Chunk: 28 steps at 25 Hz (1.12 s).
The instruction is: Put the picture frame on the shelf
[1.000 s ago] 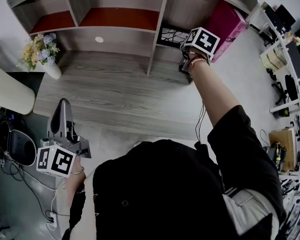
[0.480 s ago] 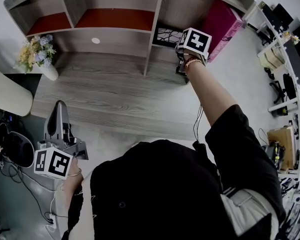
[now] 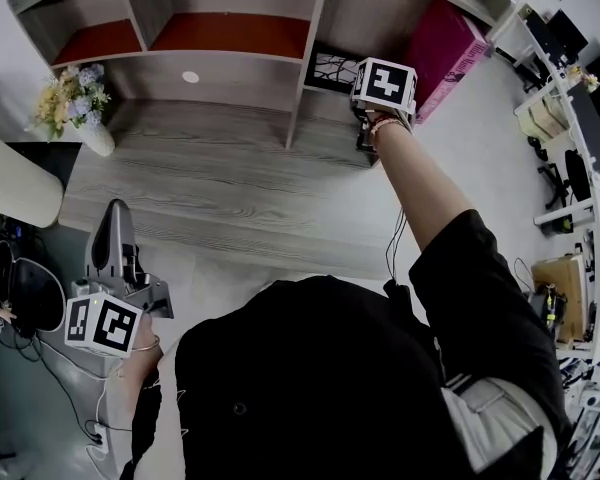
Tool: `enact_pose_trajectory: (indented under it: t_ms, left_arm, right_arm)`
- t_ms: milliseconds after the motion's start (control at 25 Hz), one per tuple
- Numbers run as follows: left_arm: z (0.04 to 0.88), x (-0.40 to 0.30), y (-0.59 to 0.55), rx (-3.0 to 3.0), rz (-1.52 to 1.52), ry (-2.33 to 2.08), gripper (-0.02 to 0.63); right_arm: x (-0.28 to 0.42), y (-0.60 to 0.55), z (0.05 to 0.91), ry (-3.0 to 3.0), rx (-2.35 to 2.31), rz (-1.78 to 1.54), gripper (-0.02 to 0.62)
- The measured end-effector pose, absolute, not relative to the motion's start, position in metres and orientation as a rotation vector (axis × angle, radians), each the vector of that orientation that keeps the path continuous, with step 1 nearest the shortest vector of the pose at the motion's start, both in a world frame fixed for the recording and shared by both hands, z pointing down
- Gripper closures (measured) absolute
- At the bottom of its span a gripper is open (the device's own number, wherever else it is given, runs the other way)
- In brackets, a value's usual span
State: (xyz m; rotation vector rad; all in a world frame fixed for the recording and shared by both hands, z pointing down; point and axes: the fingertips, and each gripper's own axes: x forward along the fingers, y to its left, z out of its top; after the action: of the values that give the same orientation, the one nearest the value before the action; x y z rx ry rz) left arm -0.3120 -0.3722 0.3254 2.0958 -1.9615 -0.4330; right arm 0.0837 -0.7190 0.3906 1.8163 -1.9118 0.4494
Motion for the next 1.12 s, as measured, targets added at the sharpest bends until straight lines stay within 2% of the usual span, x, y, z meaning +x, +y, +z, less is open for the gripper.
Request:
enact_pose_trajectory:
  t_ms: [720, 1120]
  left_arm:
    - [0.325, -0.319, -0.362, 2.063, -0.410, -2.019, 0.594]
    - [0.316, -0.310, -0.357, 2.109, -0.383, -2.008, 0.594]
  right_arm:
    - [0.083, -0.720, 0.383, -1.941, 1.850, 0.280, 0.495]
    - [0.052, -0.700, 0.330, -2.238, 1.815, 0.165, 0.495]
